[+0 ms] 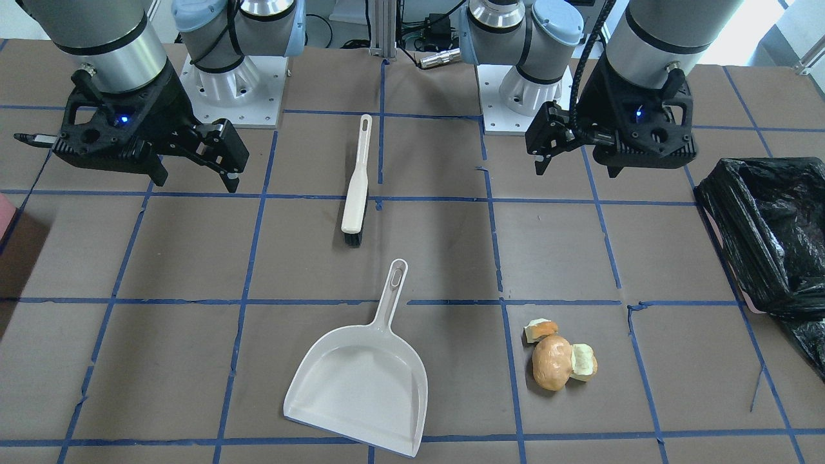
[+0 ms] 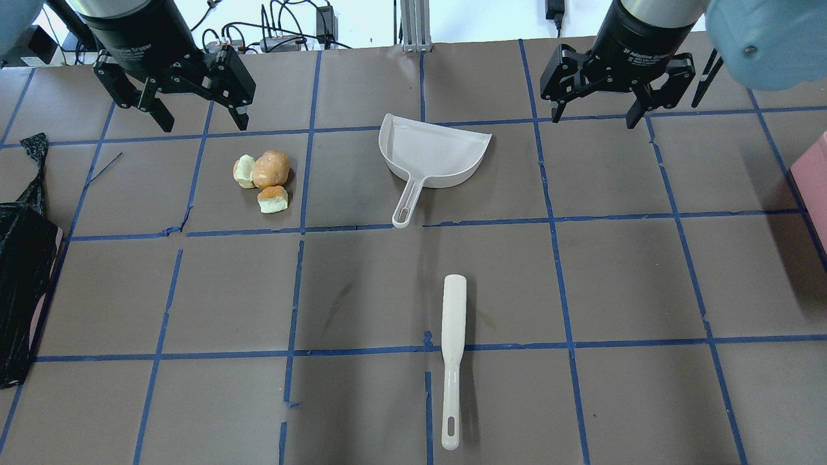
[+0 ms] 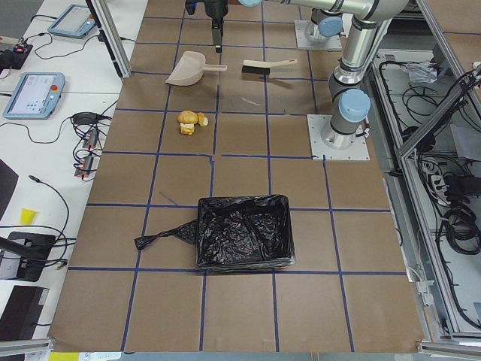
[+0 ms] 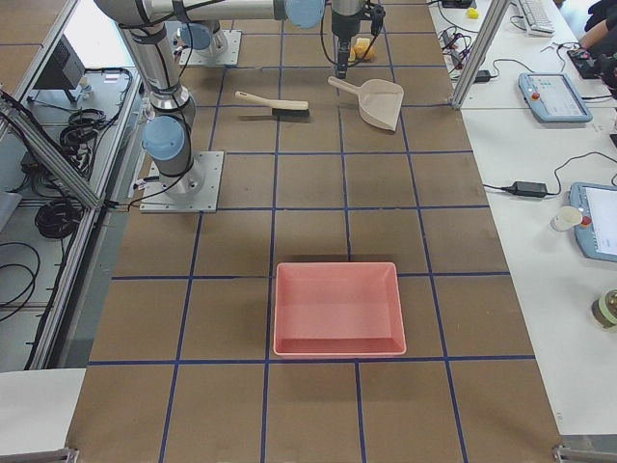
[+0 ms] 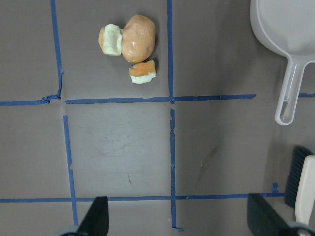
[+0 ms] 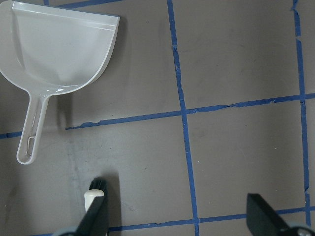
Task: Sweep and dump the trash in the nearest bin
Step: 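Reach the left gripper down toward the white dustpan handle, then close the left gripper on the dustpan handle end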
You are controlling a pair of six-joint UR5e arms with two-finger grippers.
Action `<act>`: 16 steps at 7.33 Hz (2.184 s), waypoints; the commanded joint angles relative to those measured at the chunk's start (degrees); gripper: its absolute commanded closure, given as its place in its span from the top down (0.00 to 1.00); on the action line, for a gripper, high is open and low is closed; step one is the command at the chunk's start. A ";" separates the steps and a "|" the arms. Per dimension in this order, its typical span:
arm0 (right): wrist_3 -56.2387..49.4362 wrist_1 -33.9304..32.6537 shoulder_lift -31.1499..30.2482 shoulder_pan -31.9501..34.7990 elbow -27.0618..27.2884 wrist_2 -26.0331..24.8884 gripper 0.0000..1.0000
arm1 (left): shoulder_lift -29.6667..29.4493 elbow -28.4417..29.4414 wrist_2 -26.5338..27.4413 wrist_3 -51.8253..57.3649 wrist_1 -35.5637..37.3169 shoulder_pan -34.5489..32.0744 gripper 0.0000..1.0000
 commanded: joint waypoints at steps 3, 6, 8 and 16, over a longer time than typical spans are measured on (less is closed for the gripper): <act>0.00 0.00 -0.03 0.09 0.09 0.02 1.00 | -2.74 -10.80 -1.91 0.31 16.43 -6.74 1.00; -0.09 0.09 -0.03 0.09 0.35 0.02 1.00 | -8.87 -12.67 -3.69 -0.56 25.75 -13.06 1.00; -0.17 0.00 -1.00 0.09 2.28 -0.06 1.00 | -11.00 -13.71 -3.69 -0.56 29.66 -15.71 1.00; -5.10 0.17 -1.00 -4.13 2.46 -0.06 1.00 | -18.04 -21.72 -3.60 -0.49 49.79 -20.11 0.97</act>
